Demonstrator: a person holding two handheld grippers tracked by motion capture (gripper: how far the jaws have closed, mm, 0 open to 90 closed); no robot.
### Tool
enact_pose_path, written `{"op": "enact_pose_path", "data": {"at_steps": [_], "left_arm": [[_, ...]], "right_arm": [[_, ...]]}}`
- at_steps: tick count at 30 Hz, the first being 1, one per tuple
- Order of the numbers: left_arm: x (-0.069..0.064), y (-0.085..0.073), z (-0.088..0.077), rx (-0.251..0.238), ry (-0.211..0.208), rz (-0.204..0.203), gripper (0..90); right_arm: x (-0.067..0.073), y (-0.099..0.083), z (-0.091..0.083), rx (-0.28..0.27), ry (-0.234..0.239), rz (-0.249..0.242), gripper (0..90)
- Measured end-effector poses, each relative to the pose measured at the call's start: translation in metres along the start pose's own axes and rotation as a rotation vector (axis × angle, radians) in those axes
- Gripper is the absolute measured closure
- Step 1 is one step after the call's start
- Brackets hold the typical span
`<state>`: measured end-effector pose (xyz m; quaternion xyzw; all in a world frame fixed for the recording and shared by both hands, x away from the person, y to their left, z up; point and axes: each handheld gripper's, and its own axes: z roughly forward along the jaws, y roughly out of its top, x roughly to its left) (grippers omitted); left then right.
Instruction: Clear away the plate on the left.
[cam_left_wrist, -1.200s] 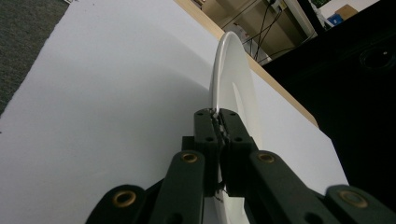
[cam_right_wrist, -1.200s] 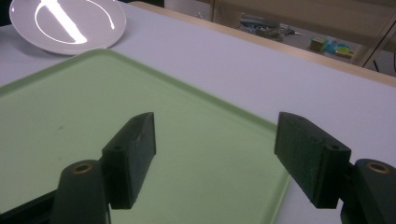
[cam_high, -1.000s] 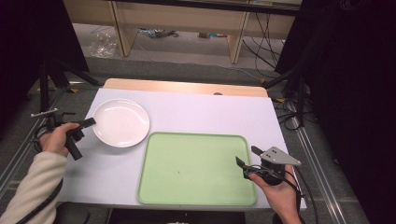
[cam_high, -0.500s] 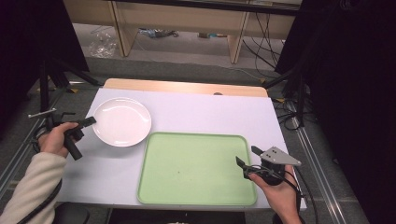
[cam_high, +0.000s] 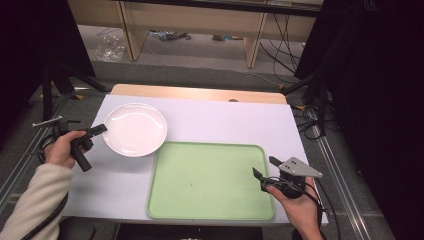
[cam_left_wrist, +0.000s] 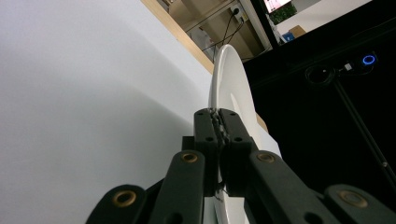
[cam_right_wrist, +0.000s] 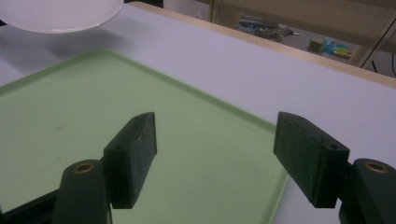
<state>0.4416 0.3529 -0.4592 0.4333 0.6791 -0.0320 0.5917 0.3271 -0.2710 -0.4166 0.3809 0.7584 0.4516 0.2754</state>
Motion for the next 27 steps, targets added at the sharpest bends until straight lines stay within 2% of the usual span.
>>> {"op": "enact_pose_path", "data": {"at_steps": [2,3,4,6,16,21,23,27], "left_arm": [[-0.001,-0.001,0.001,-0.004,-0.002,-0.01,86.6],[-0.001,-0.002,0.002,-0.005,-0.019,-0.01,86.6],[-0.002,-0.002,0.002,0.005,-0.008,-0.005,86.5],[-0.004,-0.003,0.003,0.009,-0.013,-0.016,86.6],[-0.013,-0.01,0.01,0.043,-0.043,-0.01,86.6],[-0.018,-0.014,0.012,0.057,-0.049,-0.005,86.6],[-0.02,-0.016,0.013,0.065,-0.048,-0.003,86.7],[-0.023,-0.02,0.017,0.085,-0.066,-0.008,86.6]], "right_arm": [[0.0,0.0,0.0,0.003,0.0,0.001,30.9],[0.0,0.0,0.0,0.0,0.0,0.0,30.9],[0.0,0.0,0.0,0.0,0.0,0.0,31.0],[0.0,0.0,0.0,0.003,0.0,0.0,31.0],[0.001,0.0,0.0,0.01,0.005,0.008,31.0],[0.0,0.0,0.0,0.004,0.001,0.0,31.1],[0.001,0.0,-0.001,0.013,0.009,0.012,31.1],[0.0,0.0,0.0,0.003,0.001,0.001,31.2]]}}
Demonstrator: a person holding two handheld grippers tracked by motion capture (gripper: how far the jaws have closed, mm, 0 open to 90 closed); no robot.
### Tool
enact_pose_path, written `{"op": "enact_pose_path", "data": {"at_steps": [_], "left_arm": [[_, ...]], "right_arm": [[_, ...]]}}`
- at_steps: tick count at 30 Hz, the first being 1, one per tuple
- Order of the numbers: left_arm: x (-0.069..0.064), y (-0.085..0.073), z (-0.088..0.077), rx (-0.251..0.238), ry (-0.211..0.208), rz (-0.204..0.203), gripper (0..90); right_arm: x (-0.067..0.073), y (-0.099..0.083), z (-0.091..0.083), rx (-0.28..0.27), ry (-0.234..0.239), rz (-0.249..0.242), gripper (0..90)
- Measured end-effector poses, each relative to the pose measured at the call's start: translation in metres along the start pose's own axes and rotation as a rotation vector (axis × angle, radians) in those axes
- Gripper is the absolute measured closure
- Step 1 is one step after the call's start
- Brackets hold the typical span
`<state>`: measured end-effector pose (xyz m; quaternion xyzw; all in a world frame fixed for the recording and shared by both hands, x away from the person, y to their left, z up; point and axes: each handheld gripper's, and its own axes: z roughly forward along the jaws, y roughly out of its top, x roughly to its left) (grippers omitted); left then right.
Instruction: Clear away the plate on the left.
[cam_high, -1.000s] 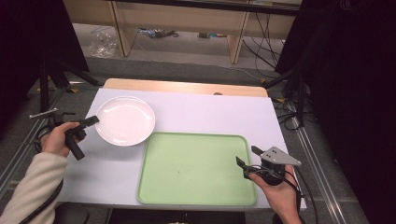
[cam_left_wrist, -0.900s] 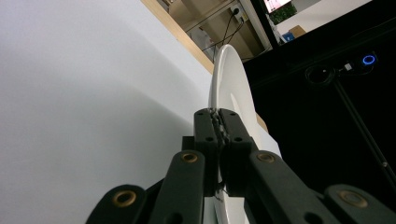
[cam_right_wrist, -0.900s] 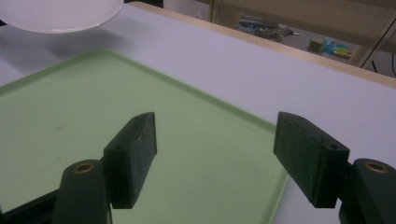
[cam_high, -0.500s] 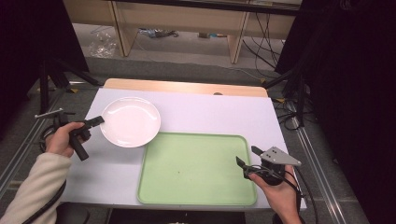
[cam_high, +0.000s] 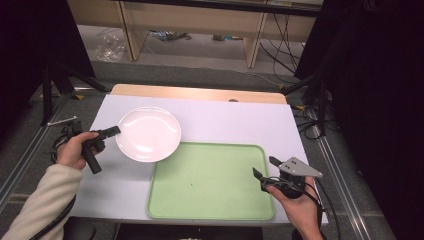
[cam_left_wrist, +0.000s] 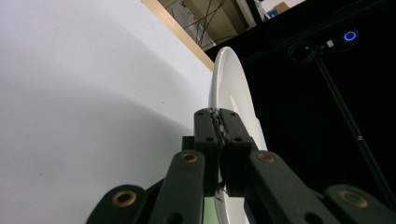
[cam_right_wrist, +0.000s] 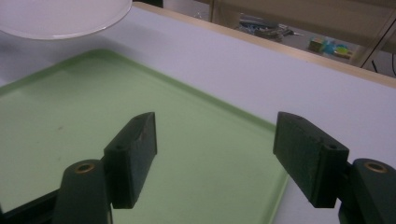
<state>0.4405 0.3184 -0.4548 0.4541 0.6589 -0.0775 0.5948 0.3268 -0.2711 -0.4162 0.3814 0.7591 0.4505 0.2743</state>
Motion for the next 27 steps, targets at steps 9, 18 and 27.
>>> {"op": "enact_pose_path", "data": {"at_steps": [9,18,27], "left_arm": [[-0.005,-0.004,0.004,0.015,-0.008,0.009,86.6],[-0.009,-0.008,0.008,0.027,-0.024,0.02,86.7],[-0.012,-0.011,0.01,0.034,-0.031,0.021,86.6]], "right_arm": [[0.001,0.0,0.0,0.009,0.008,0.011,31.2],[0.001,0.0,0.0,0.009,0.009,0.011,31.3],[0.0,0.0,0.0,-0.001,0.002,-0.002,31.3]]}}
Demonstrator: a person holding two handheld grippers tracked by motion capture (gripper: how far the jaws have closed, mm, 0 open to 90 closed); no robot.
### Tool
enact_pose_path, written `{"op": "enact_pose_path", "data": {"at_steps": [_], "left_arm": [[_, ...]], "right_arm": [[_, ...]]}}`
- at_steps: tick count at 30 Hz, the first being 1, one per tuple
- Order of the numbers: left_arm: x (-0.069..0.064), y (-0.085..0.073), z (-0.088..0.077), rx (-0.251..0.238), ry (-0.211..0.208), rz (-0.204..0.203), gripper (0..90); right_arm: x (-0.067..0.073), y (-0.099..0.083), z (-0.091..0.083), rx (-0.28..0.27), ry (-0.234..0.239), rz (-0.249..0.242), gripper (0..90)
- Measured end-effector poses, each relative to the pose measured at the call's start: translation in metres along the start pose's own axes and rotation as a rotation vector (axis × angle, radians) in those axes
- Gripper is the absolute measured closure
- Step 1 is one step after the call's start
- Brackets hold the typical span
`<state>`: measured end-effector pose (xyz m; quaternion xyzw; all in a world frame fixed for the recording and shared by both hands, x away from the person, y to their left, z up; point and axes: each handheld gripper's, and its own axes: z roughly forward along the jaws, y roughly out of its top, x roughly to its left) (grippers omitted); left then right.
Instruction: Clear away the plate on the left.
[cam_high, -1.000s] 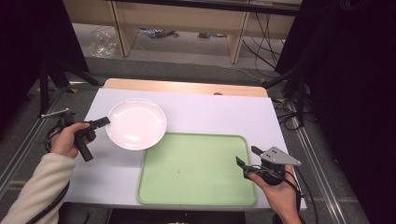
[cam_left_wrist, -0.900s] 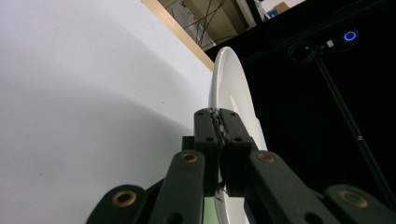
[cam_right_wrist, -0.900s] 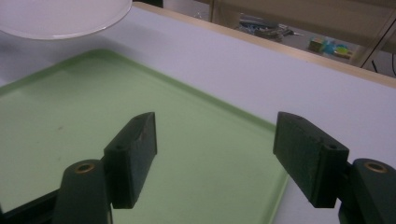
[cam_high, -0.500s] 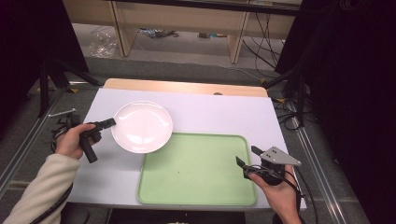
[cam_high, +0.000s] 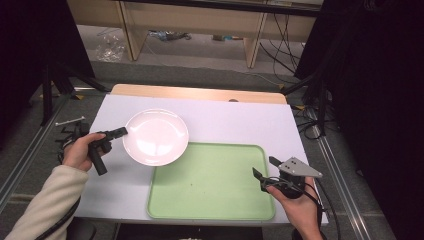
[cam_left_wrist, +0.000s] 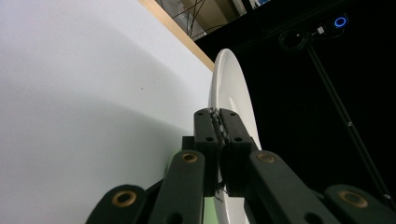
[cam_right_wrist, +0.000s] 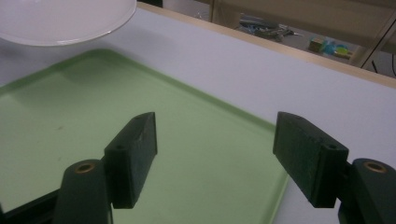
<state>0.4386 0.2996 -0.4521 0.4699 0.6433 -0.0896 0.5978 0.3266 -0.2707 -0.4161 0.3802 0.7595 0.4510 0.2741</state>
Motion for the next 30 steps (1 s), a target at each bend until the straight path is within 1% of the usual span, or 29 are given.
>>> {"op": "enact_pose_path", "data": {"at_steps": [2,4,5,6,8,9,10,11,12,13,16,18,19,20,21,22,23,24,25,28,29,30], "left_arm": [[-0.0008,-0.0009,0.0008,0.005,-0.009,-0.006,86.6],[-0.0013,-0.0017,0.0015,0.012,-0.014,-0.003,86.6],[-0.0024,-0.0023,0.0021,0.01,-0.009,-0.004,86.6],[-0.0022,-0.0024,0.0023,0.013,-0.014,0.003,86.6],[-0.0031,-0.0026,0.0027,0.018,-0.009,0.012,86.6],[-0.0034,-0.0026,0.003,0.022,-0.013,0.016,86.6],[-0.0037,-0.0028,0.0031,0.024,-0.014,0.013,86.6],[-0.0038,-0.0031,0.0034,0.024,-0.017,0.009,86.6],[-0.0033,-0.0038,0.0045,0.013,-0.033,0.007,86.5],[-0.0041,-0.0037,0.0042,0.025,-0.02,0.004,86.5],[-0.0046,-0.0045,0.005,0.03,-0.018,0.012,86.5],[-0.0052,-0.0051,0.0056,0.033,-0.029,0.009,86.4],[-0.0056,-0.0054,0.0059,0.034,-0.022,0.014,86.4],[-0.0051,-0.0058,0.0065,0.034,-0.032,0.011,86.4],[-0.0055,-0.0061,0.0066,0.035,-0.025,0.01,86.4],[-0.0058,-0.007,0.0075,0.022,-0.03,0.0,86.4],[-0.006,-0.0072,0.0079,0.02,-0.037,0.003,86.4],[-0.0068,-0.0067,0.0071,0.037,-0.017,0.006,86.4],[-0.0069,-0.0072,0.0076,0.033,-0.012,0.016,86.5],[-0.0071,-0.0078,0.0082,0.034,-0.006,0.018,86.4],[-0.0067,-0.008,0.0087,0.033,-0.019,0.02,86.5],[-0.007,-0.0082,0.009,0.035,-0.019,0.018,86.4]], "right_arm": [[0.0,0.0001,-0.0001,0.0,0.0,0.0,31.3],[0.0,0.0001,-0.0001,-0.001,-0.001,0.0,31.3],[0.0,0.0001,-0.0001,0.0,0.0,0.0,31.3],[0.0001,0.0001,-0.0001,0.001,0.0,0.0,31.3],[0.0002,0.0005,-0.001,0.009,-0.002,-0.001,31.3],[0.0002,0.0005,-0.001,0.009,-0.002,0.0,31.4],[0.0001,0.0002,-0.0002,0.0,0.0,0.0,31.4],[0.0,0.0002,-0.0001,0.0,-0.001,0.001,31.3],[-0.0001,0.0001,-0.0001,-0.001,-0.001,0.0,31.4],[-0.0001,0.0001,0.0,-0.001,0.0,0.0,31.4],[-0.0001,0.0002,-0.0002,-0.001,-0.001,0.001,31.4],[-0.0002,0.0003,-0.0004,-0.002,-0.002,0.001,31.4],[-0.0001,0.0002,-0.0004,-0.001,-0.001,0.002,31.4],[-0.0001,0.0002,-0.0004,-0.001,-0.001,0.001,31.4],[-0.0001,0.0005,-0.001,0.005,-0.004,0.0,31.4],[-0.0001,0.0006,-0.0014,0.008,-0.006,-0.001,31.4],[-0.0002,0.0006,-0.0014,0.007,-0.006,-0.001,31.4],[-0.0002,0.0007,-0.0015,0.006,-0.005,0.001,31.4],[-0.0002,0.0003,-0.0005,-0.003,-0.002,0.002,31.5],[-0.0001,0.0003,-0.0003,-0.002,-0.001,0.001,31.5],[0.0001,0.0004,-0.0004,-0.001,-0.001,0.002,31.5],[0.0001,0.0006,-0.0012,0.009,-0.003,0.001,31.5]]}}
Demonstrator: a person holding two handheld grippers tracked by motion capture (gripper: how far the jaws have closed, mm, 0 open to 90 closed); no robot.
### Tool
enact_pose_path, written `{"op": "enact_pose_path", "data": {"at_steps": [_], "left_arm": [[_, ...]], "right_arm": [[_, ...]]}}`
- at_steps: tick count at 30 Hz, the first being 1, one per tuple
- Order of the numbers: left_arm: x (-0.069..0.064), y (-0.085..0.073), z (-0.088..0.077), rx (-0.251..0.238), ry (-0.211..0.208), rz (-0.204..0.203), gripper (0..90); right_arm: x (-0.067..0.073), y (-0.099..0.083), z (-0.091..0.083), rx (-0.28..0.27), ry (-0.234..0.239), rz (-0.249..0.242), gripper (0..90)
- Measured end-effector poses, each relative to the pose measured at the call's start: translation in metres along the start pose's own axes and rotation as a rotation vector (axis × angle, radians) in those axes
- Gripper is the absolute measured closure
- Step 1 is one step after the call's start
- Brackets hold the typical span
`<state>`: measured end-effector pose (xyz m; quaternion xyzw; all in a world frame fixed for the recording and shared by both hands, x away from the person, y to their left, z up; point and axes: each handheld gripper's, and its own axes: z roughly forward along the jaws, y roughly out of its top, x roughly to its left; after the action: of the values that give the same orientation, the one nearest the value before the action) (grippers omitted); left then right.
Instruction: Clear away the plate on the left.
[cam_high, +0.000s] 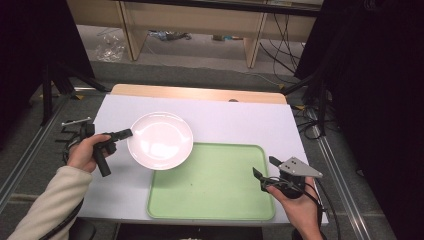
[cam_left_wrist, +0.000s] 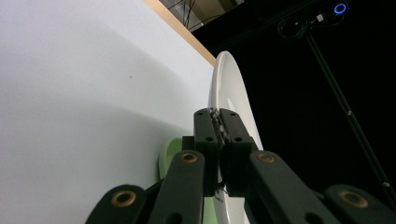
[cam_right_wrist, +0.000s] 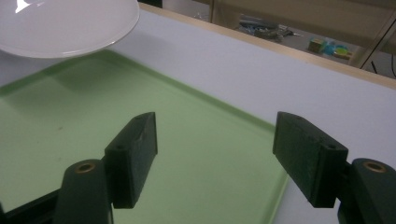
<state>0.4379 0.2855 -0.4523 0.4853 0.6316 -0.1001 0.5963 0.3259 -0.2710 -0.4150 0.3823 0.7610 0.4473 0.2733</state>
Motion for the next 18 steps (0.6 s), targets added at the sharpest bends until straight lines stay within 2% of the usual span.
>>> {"op": "enact_pose_path", "data": {"at_steps": [1,7,10,14,18], "left_arm": [[-0.0006,-0.0003,0.0002,0.005,0.009,0.002,86.5],[-0.0022,-0.002,0.0031,0.009,0.0,0.004,86.5],[-0.0032,-0.0026,0.0039,0.015,0.012,0.005,86.5],[-0.0037,-0.0037,0.005,0.017,0.003,0.0,86.5],[-0.004,-0.0045,0.0059,0.026,0.005,0.014,86.5]], "right_arm": [[0.0,0.0,0.0001,-0.001,0.0,0.0,31.5],[0.0002,0.0,0.0003,0.0,0.0,-0.001,31.6],[0.0002,0.0001,0.0002,0.0,0.0,0.0,31.6],[0.0007,0.0001,0.0002,0.006,0.007,0.007,31.7],[0.001,0.0,0.0003,0.009,0.009,0.011,31.7]]}}
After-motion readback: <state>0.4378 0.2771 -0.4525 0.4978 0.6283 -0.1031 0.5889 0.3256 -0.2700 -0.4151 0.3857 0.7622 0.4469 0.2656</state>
